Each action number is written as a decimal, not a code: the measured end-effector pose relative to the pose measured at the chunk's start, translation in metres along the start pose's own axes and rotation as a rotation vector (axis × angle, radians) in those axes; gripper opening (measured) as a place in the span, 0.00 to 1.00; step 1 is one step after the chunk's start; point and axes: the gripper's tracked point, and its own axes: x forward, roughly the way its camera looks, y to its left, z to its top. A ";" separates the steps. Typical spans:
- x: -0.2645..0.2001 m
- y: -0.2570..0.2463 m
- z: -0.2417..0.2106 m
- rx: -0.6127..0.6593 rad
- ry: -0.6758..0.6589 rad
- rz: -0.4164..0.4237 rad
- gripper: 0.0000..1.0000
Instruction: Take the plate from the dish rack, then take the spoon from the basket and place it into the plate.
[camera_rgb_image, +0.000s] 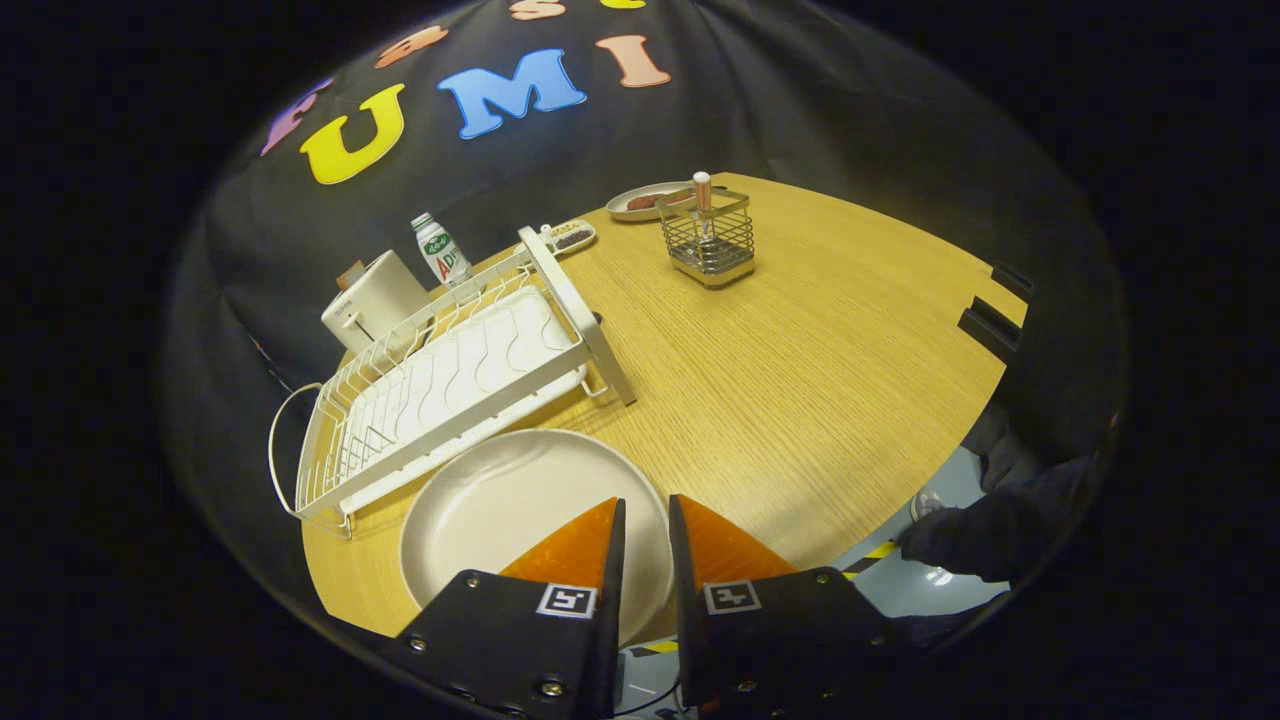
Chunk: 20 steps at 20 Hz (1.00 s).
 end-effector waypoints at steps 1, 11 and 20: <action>0.000 0.000 0.002 -0.006 -0.005 -0.001 0.25; -0.013 -0.001 0.057 -0.022 -0.120 -0.020 0.25; -0.019 -0.007 0.127 -0.104 -0.246 -0.088 0.25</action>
